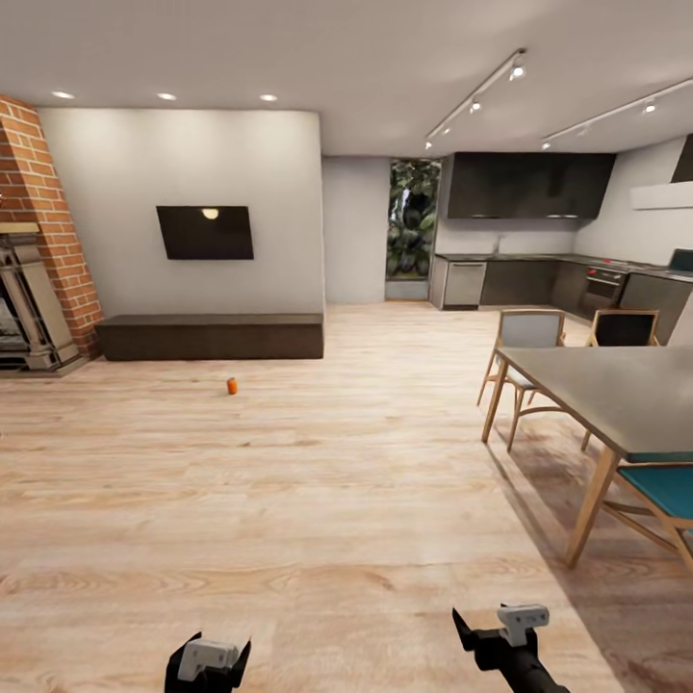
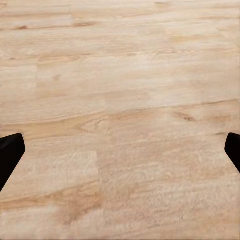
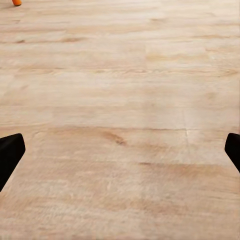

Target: Put the three can of soda from the living room inside the tash can in the kitchen.

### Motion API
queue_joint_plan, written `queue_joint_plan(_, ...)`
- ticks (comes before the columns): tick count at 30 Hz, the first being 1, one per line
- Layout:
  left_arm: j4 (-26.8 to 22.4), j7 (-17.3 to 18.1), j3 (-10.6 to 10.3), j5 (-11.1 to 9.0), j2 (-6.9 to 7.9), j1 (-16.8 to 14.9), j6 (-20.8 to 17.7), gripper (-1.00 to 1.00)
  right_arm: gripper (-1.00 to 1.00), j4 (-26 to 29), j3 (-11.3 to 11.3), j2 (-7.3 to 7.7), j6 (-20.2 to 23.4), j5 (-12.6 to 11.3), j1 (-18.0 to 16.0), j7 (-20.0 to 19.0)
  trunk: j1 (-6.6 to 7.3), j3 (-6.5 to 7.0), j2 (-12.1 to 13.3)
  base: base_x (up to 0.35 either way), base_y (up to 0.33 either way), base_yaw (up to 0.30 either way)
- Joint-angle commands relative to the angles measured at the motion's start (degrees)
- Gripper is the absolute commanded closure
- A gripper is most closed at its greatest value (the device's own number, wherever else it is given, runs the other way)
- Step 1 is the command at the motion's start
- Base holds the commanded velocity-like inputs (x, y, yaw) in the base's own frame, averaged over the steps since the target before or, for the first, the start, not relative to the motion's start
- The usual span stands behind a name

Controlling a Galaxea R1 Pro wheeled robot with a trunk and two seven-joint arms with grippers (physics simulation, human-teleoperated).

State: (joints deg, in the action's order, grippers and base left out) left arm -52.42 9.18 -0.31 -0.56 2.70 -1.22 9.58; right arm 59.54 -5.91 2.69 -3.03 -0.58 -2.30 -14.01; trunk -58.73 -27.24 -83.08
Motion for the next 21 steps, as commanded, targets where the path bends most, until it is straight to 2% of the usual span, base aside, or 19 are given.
queue_joint_plan(1,0.23,-0.01,0.03,-0.01,0.01,0.00,0.05,-1.00,-1.00,-0.12,0.01,0.04,-0.06,0.01,0.00,-0.05,0.00,-0.06,0.00,0.148,0.000,0.057)
queue_joint_plan(11,1.13,-0.04,0.12,0.03,-0.05,-0.01,0.25,-1.00,-1.00,-0.48,-0.06,0.29,-5.51,0.40,0.62,-0.28,0.00,-0.64,0.00,0.147,-0.002,0.079)
queue_joint_plan(21,1.18,-0.10,0.17,0.03,-0.06,-0.01,0.21,-1.00,-1.00,-0.48,-0.11,0.30,-6.33,0.15,0.72,-0.21,0.00,-1.13,0.00,0.224,-0.111,0.071)
